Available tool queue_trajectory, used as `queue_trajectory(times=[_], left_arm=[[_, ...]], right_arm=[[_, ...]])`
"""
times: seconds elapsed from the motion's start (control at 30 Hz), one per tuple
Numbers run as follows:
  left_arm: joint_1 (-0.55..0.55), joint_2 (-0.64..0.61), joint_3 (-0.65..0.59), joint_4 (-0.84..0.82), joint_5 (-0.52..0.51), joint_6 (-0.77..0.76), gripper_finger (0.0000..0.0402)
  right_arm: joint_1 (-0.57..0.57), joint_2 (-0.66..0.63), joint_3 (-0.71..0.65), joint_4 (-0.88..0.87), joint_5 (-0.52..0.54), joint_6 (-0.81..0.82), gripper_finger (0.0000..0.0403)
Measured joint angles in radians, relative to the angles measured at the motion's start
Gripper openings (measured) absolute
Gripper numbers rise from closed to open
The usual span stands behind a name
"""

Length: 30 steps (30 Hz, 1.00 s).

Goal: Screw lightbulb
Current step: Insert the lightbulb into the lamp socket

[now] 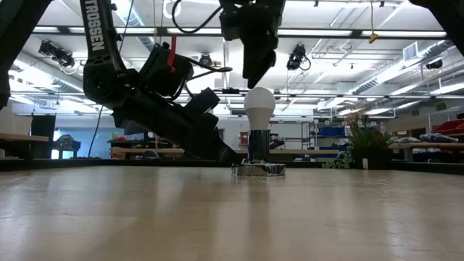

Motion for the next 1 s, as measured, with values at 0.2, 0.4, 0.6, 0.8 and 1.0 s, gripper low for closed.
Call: queue_trajectory(times=[0.2,0.4,0.6,0.8,1.0], left_arm=[[0.0,0.0,0.0,0.0,0.0,0.0,0.0001],[0.0,0.0,0.0,0.0,0.0,0.001,0.0001],[0.0,0.0,0.0,0.0,0.0,0.002,0.0001],[0.0,0.0,0.0,0.0,0.0,0.002,0.0001],[0.0,0.0,0.0,0.0,0.0,0.002,0.0001]], right_arm=[[0.002,-0.001,-0.024,0.005,0.024,-0.276,0.0312],[-0.015,-0.002,-0.086,0.001,-0.037,-0.319,0.0302],[-0.013,-0.009,-0.142,0.026,-0.05,-0.285,0.029],[-0.013,-0.009,-0.148,0.071,-0.053,-0.014,0.0277],[-0.006,-0.007,-0.148,0.073,-0.007,0.428,0.0279]])
